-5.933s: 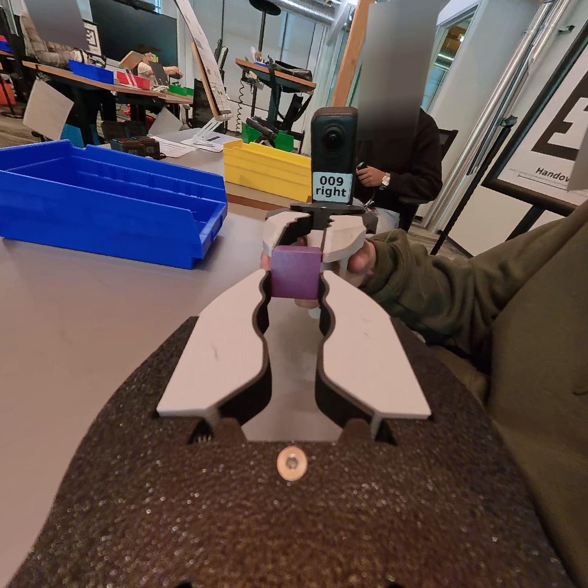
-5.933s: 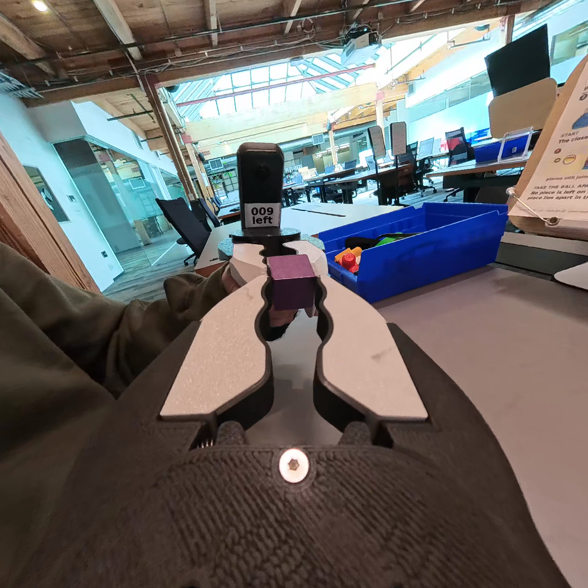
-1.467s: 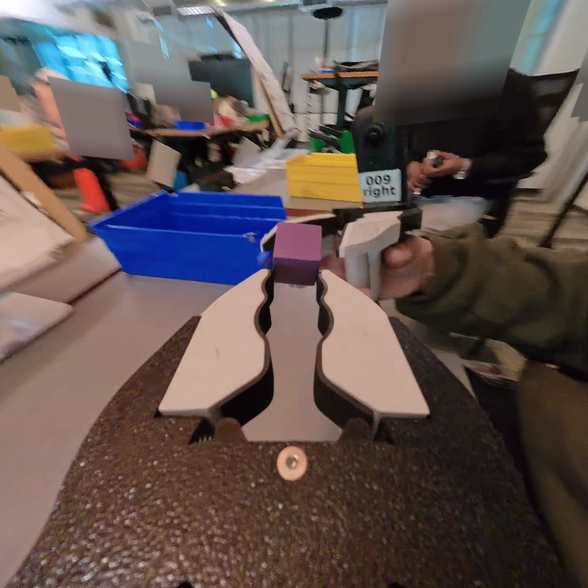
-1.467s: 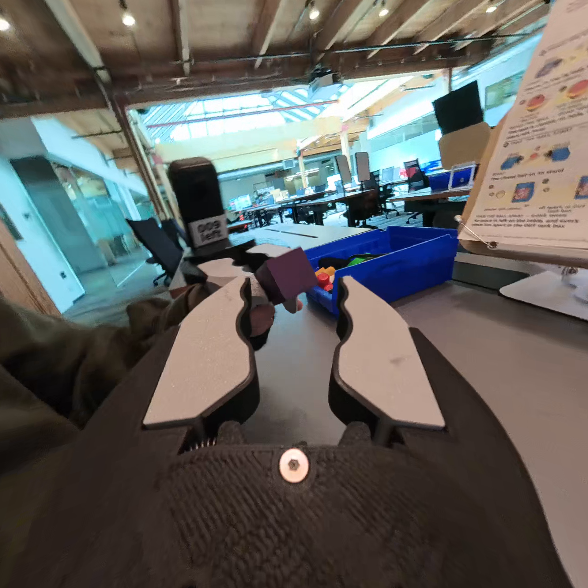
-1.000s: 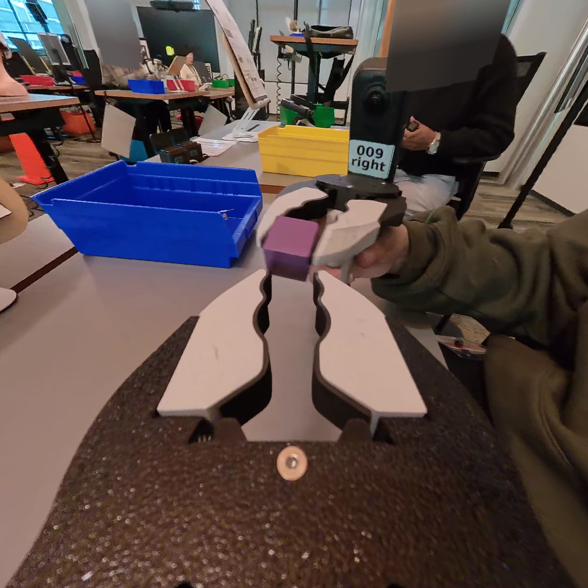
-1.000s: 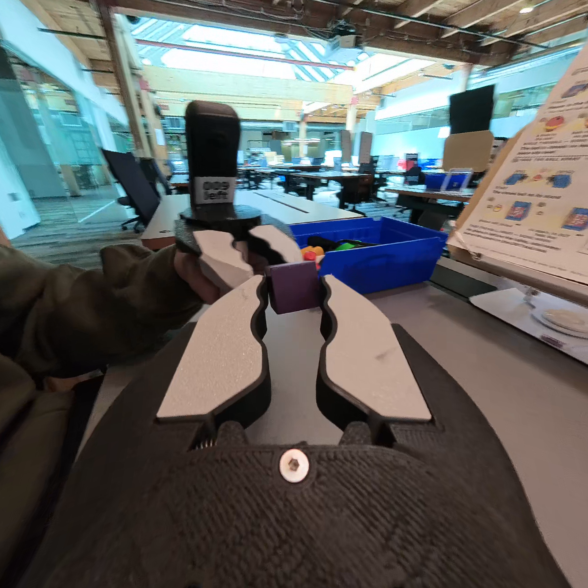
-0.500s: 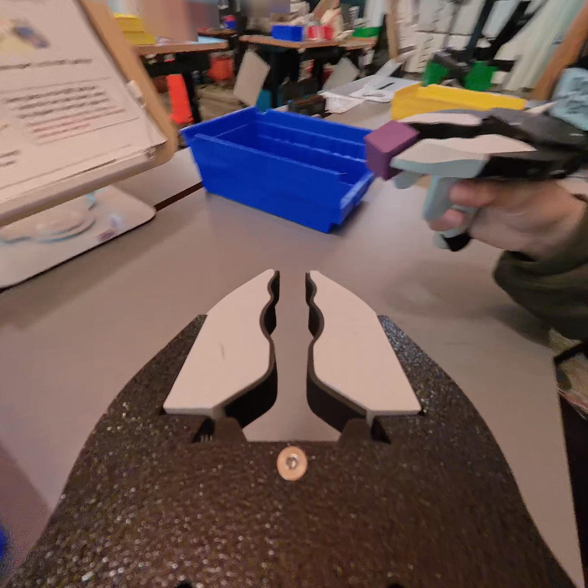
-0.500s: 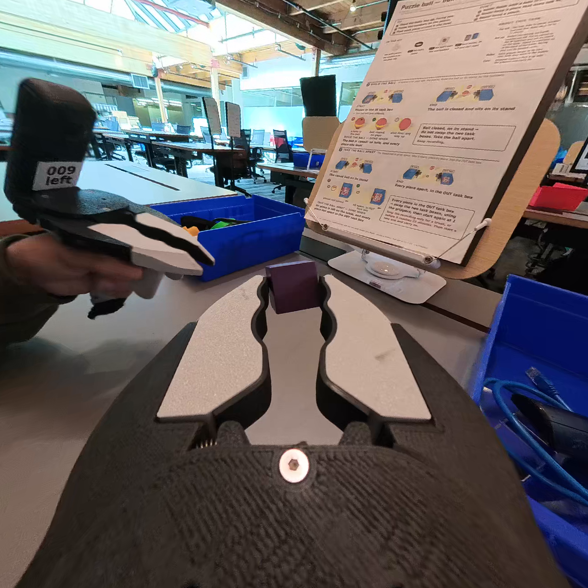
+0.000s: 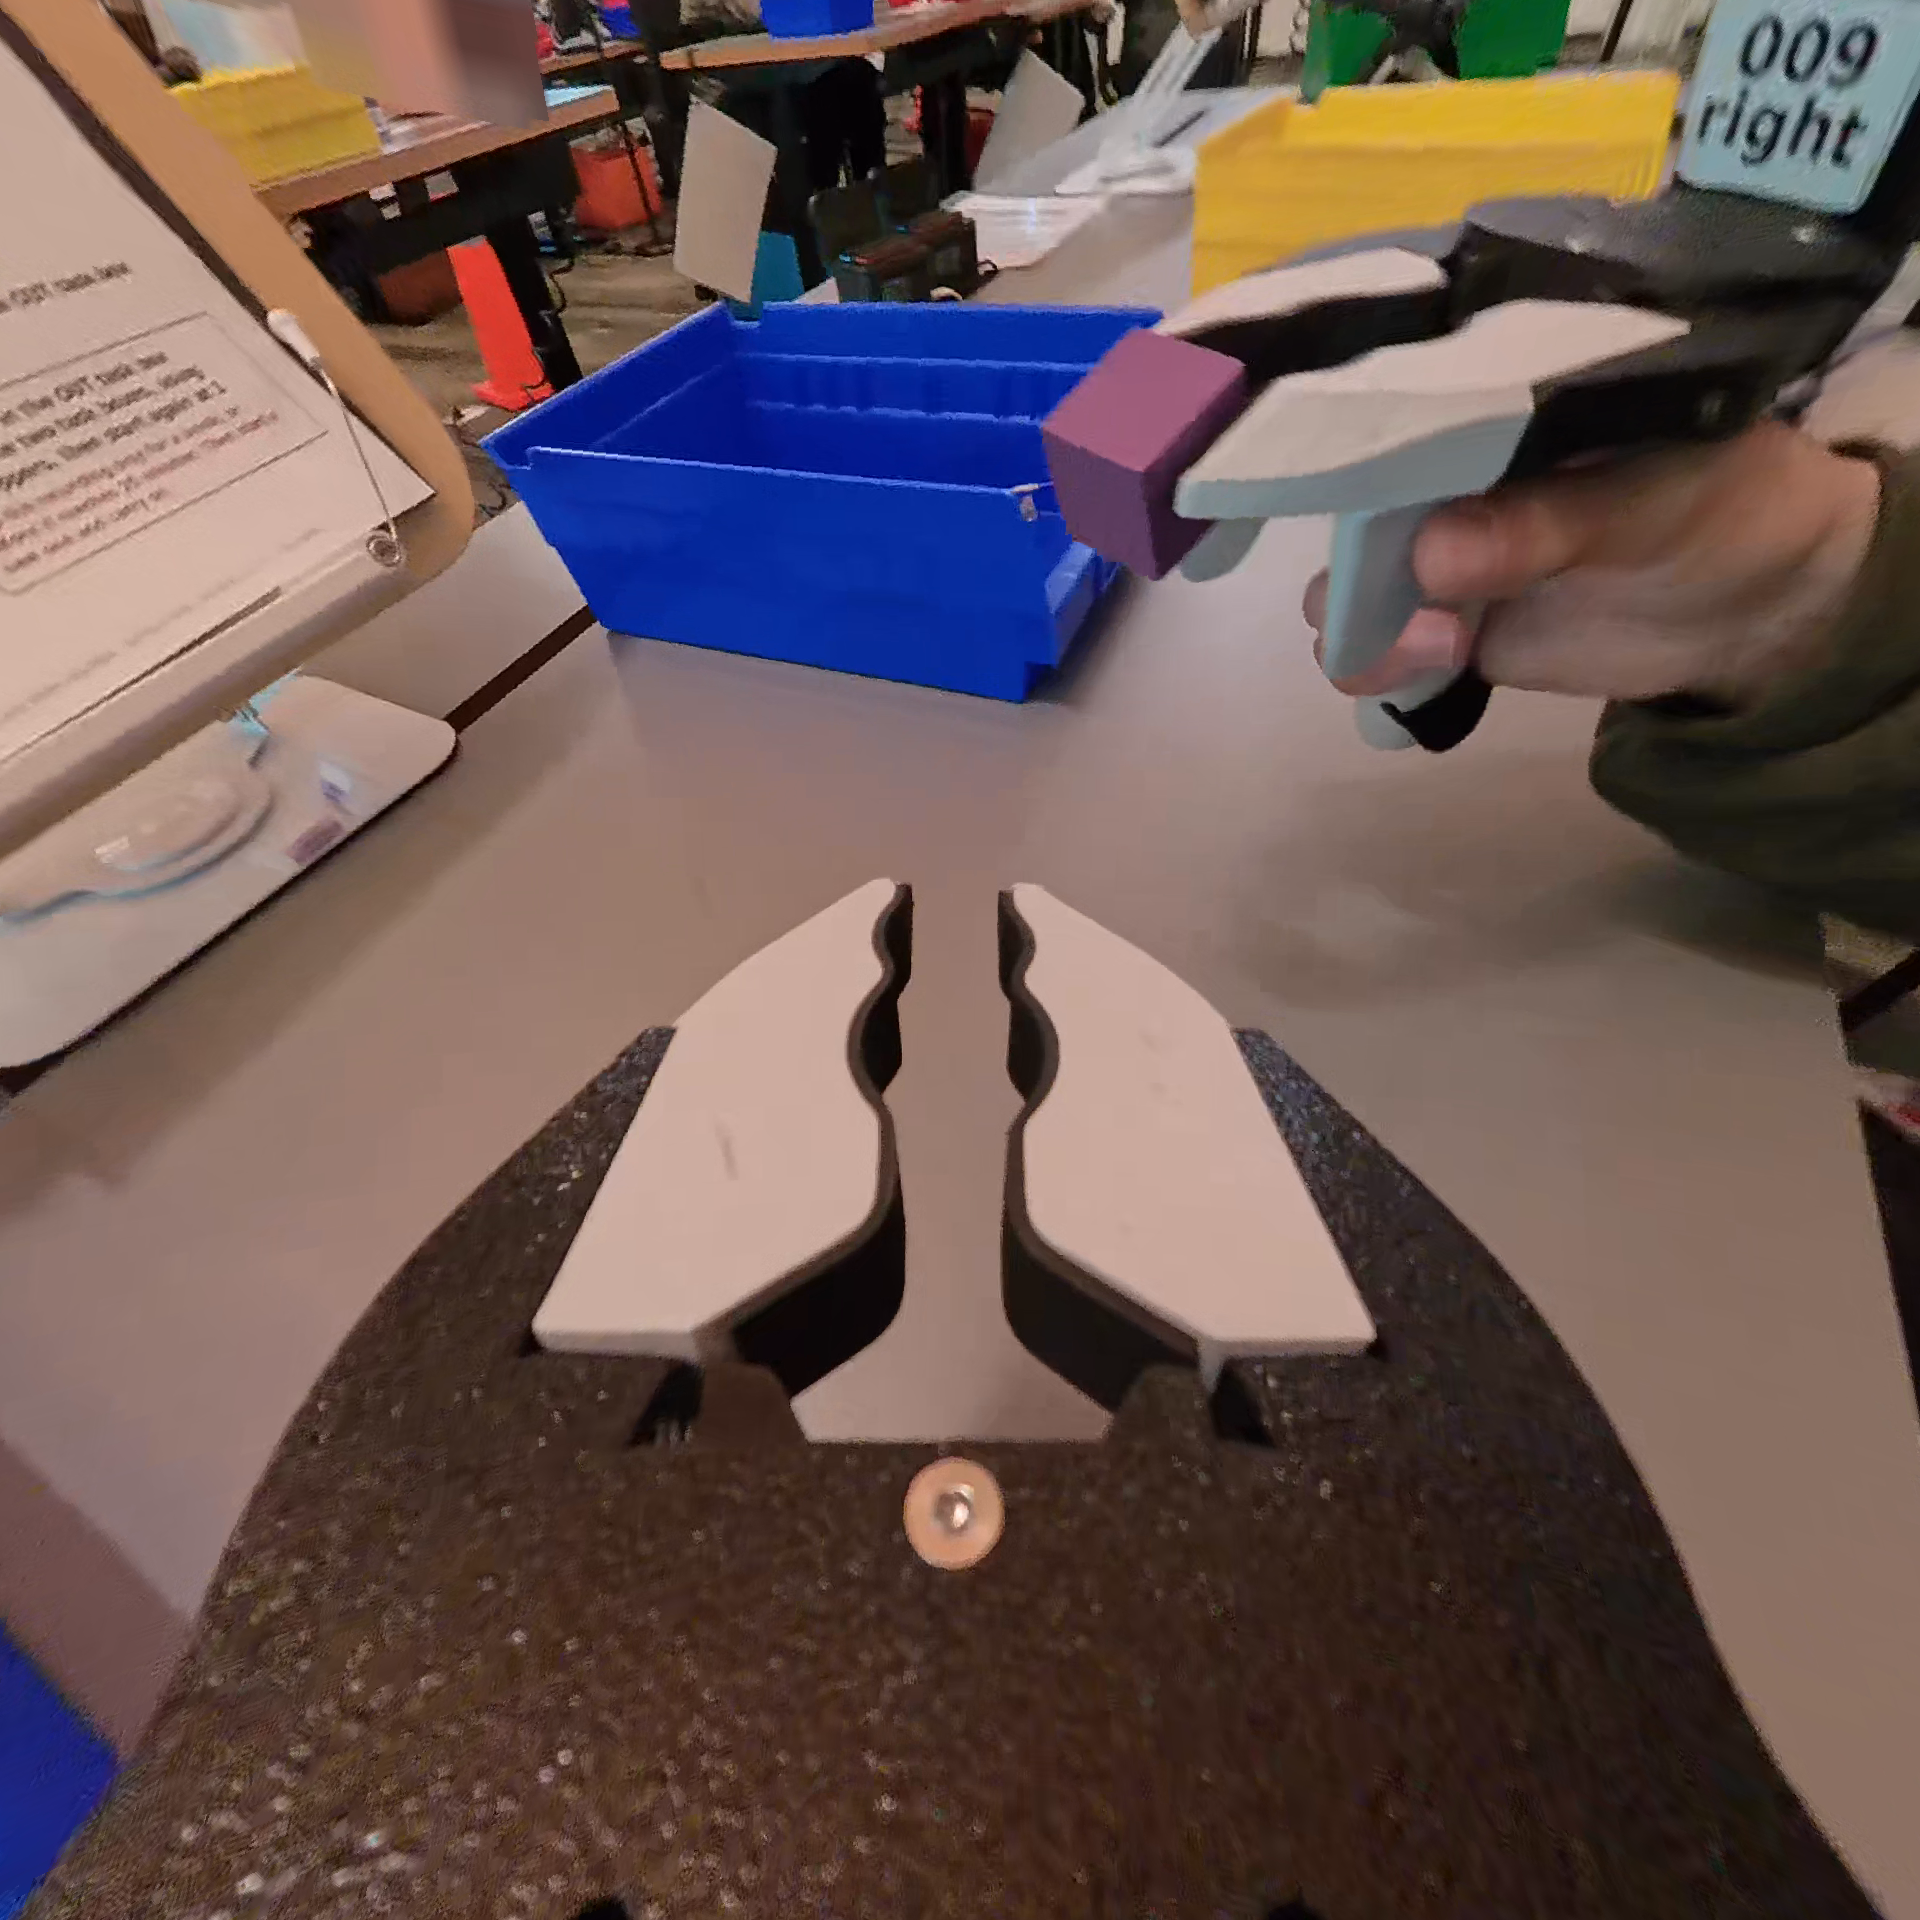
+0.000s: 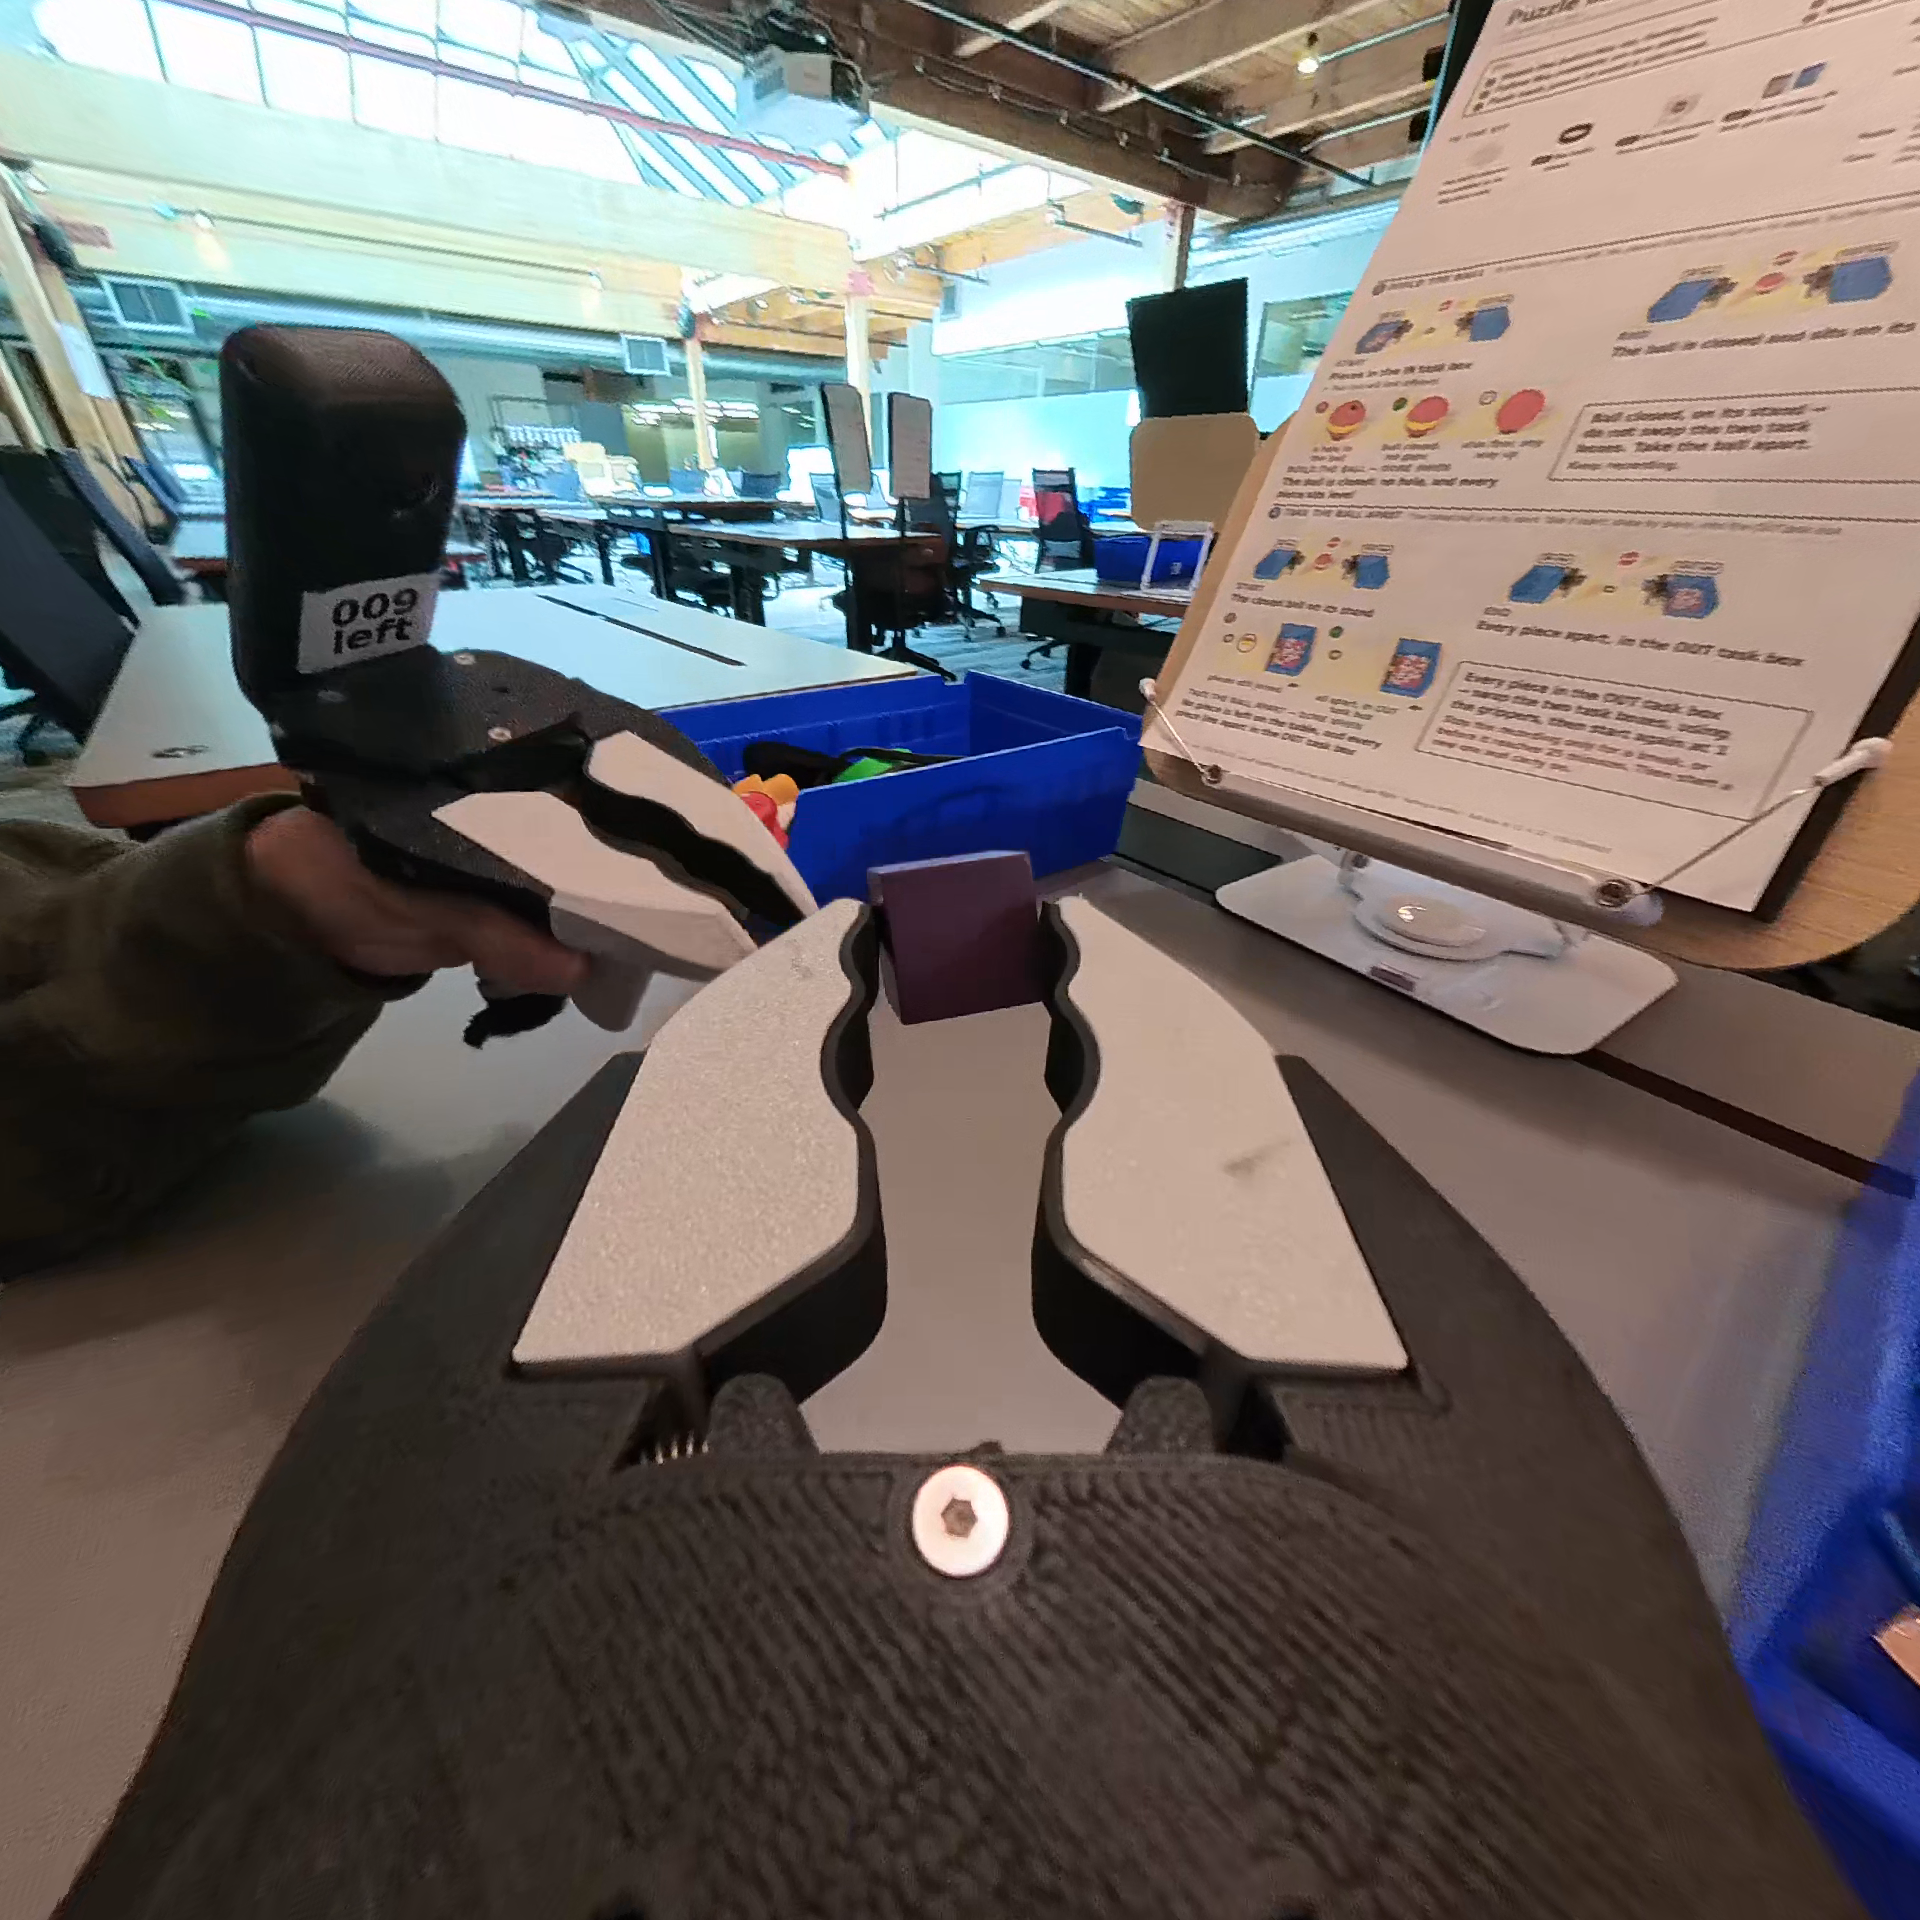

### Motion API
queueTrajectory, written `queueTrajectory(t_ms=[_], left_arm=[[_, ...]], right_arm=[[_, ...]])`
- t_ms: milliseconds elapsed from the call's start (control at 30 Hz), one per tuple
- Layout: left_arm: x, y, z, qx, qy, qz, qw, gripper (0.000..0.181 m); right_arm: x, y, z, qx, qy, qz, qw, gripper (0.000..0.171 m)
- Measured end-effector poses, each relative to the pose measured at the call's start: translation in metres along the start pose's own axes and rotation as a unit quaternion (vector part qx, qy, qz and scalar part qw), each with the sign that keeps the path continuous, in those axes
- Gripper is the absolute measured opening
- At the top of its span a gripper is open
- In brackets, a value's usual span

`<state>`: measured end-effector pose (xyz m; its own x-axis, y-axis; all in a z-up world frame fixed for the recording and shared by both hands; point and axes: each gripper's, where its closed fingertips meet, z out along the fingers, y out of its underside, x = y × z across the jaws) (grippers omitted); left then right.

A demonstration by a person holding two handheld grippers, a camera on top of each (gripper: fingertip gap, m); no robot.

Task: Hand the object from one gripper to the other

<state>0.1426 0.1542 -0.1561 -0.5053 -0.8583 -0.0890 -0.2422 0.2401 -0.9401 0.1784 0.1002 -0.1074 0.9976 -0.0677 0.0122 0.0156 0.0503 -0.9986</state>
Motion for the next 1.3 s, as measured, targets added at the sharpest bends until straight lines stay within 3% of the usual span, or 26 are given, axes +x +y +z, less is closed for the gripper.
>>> queueTrajectory(t_ms=[133, 300, 533, 667, 733, 800, 900, 1000, 1067, 1133, 1233, 1300], left_arm=[[0.006, 0.0, 0.003, 0.004, 0.016, -0.014, 1.0, 0.019], [0.015, -0.028, -0.001, 0.094, 0.014, 0.01, 0.995, 0.028], [0.025, -0.051, -0.004, 0.172, -0.079, 0.143, 0.971, 0.036], [0.032, -0.052, -0.003, 0.177, -0.091, 0.189, 0.962, 0.039], [0.038, -0.052, -0.004, 0.182, -0.076, 0.213, 0.957, 0.045], [0.043, -0.048, -0.005, 0.173, -0.026, 0.191, 0.966, 0.046], [0.038, -0.045, -0.008, 0.15, 0.045, 0.056, 0.986, 0.048], [0.04, -0.037, -0.007, 0.108, 0.138, -0.128, 0.976, 0.057], [0.057, -0.032, -0.009, 0.075, 0.247, -0.226, 0.939, 0.064], [0.071, -0.028, -0.014, 0.051, 0.336, -0.297, 0.892, 0.068], [0.08, -0.041, -0.027, 0.081, 0.44, -0.381, 0.809, 0.062], [0.082, -0.045, -0.031, 0.09, 0.475, -0.405, 0.776, 0.052]], right_arm=[[-0.011, 0.0, 0.003, 0.008, -0.031, 0.018, 0.999, 0.03], [-0.027, -0.004, 0.011, 0.038, -0.079, 0.104, 0.991, 0.03], [-0.033, -0.008, 0.024, 0.117, -0.122, 0.364, 0.916, 0.03], [-0.037, -0.013, 0.024, 0.139, -0.152, 0.417, 0.885, 0.029], [-0.043, -0.014, 0.021, 0.126, -0.173, 0.367, 0.905, 0.029], [-0.045, -0.013, 0.016, 0.106, -0.168, 0.252, 0.947, 0.03], [-0.048, -0.008, 0.005, 0.068, -0.153, 0.035, 0.985, 0.029], [-0.054, -0.003, -0.002, 0.051, -0.117, -0.183, 0.975, 0.029], [-0.062, -0.006, -0.005, 0.065, -0.11, -0.269, 0.955, 0.029], [-0.075, -0.013, -0.009, 0.093, -0.134, -0.284, 0.945, 0.029], [-0.09, -0.008, -0.009, 0.084, -0.166, -0.311, 0.932, 0.029], [-0.094, -0.001, -0.006, 0.074, -0.173, -0.323, 0.927, 0.029]])
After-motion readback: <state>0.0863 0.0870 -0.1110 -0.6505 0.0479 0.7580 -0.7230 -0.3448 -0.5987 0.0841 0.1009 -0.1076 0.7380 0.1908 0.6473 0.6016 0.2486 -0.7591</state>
